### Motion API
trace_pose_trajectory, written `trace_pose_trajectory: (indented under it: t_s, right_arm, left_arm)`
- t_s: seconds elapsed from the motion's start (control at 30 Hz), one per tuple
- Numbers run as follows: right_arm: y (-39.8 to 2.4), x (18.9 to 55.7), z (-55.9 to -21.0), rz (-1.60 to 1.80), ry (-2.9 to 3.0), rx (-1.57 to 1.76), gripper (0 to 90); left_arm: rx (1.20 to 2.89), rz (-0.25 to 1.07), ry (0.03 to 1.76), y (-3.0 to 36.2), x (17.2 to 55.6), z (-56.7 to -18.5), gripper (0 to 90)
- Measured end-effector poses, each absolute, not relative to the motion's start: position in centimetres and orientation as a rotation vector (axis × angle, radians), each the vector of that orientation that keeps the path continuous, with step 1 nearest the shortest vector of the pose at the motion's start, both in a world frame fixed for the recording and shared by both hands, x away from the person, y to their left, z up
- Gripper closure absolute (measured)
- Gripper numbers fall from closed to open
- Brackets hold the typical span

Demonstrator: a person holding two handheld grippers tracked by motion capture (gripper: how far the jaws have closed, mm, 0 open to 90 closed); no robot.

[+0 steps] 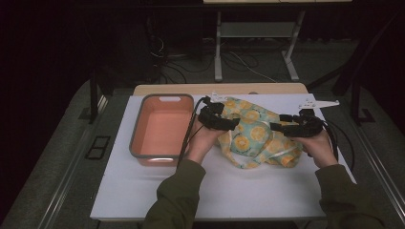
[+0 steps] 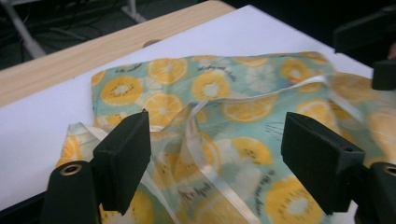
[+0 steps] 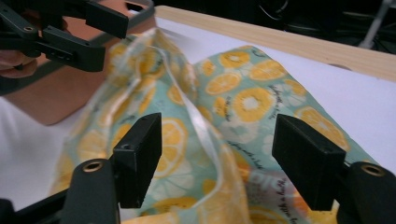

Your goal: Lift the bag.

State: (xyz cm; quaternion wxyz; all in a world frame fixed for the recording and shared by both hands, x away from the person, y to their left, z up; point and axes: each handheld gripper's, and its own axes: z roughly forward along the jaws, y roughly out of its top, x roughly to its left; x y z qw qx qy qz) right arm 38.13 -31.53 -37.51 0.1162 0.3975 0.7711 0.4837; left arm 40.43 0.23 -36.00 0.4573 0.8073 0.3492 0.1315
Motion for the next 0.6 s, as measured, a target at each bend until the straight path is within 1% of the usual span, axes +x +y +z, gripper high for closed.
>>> trace_pose_trajectory:
  t_s: [0.27,0.37,0.47,0.6]
  right_arm:
    - [-30.7,35.5,-36.4,1.480,2.310,1.054,28.9]
    - [-30.3,34.4,-36.5,1.496,2.331,1.020,27.5]
    - [-30.0,33.4,-36.7,1.510,2.347,0.989,26.1]
    - [-29.5,32.0,-37.1,1.514,2.368,0.943,25.5]
  left_arm:
    - [1.972,0.295,0.732,3.2,36.8,-35.0,21.1]
    - [1.959,0.274,0.696,4.6,35.3,-34.8,20.2]
    - [1.935,0.282,0.655,6.1,33.7,-34.8,19.9]
    - [1.920,0.275,0.639,8.3,32.1,-35.2,16.9]
